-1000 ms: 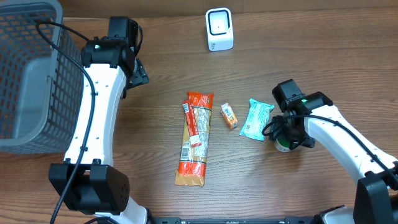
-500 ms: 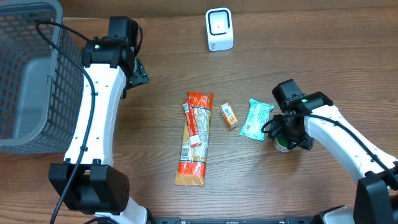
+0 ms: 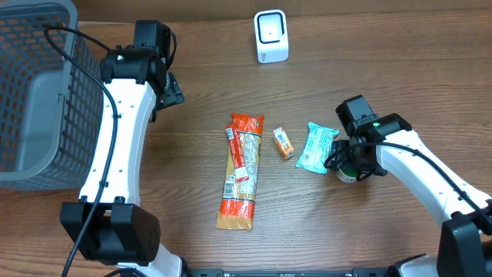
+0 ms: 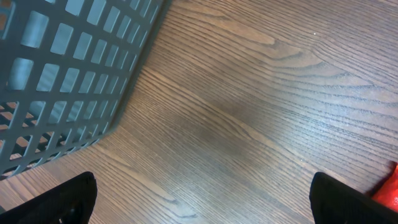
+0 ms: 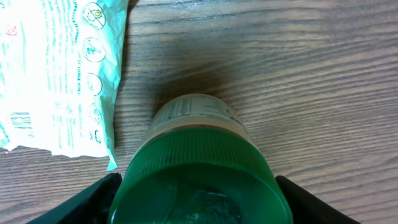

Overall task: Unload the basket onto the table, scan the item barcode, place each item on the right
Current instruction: 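Lower the right gripper around the green jar and close it, then lift the green jar with the right gripper toward the scanner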

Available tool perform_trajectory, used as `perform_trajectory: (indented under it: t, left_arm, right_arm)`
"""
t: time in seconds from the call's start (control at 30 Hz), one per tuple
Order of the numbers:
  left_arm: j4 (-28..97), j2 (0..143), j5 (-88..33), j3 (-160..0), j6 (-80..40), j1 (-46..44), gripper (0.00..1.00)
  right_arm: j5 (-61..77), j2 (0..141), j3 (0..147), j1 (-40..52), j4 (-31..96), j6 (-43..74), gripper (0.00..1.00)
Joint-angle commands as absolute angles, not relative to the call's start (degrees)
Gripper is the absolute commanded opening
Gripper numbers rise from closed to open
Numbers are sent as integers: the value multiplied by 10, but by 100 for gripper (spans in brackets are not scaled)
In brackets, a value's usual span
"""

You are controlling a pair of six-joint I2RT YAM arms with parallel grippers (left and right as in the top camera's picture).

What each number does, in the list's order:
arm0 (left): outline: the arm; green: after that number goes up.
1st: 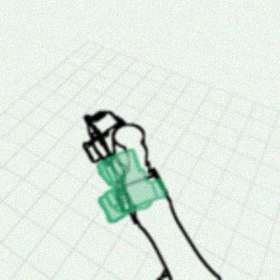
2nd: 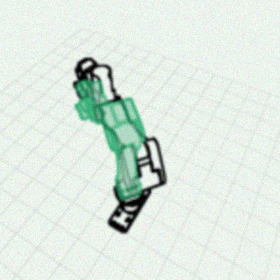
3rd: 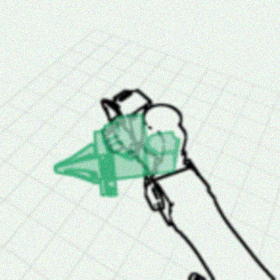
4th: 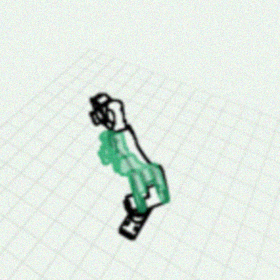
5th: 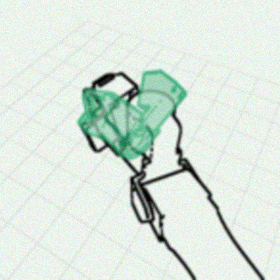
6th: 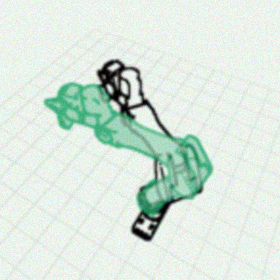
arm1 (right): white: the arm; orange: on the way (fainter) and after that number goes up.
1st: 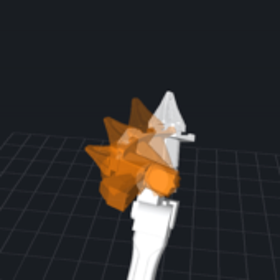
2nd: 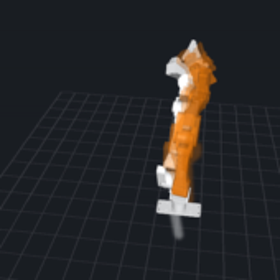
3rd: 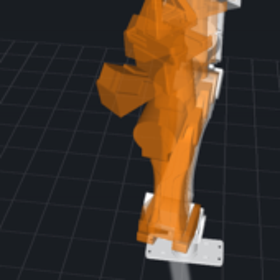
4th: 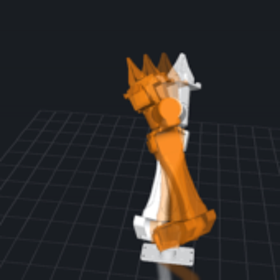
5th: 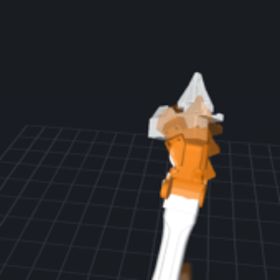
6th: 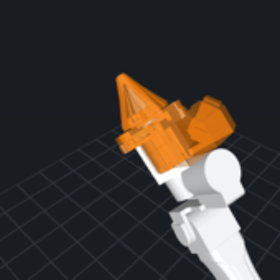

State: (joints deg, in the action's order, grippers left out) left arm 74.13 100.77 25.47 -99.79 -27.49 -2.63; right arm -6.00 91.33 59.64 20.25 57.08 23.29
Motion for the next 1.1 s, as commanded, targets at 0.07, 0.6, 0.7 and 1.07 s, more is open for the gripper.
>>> perform_trajectory:
  t: [0.07,0.6,0.7,1.07]
  left_arm:
    - [741,1004,254,-1005,-277,-30,100]
    - [741,1004,254,-1005,-277,-30,100]
    - [741,1004,254,-1005,-277,-30,100]
    - [741,1004,254,-1005,-277,-30,100]
  right_arm:
    - [-64,908,594,202,570,272,82]
    - [-66,908,585,202,546,288,82]
    - [-66,908,569,202,529,288,81]
    - [-71,908,536,202,476,287,70]
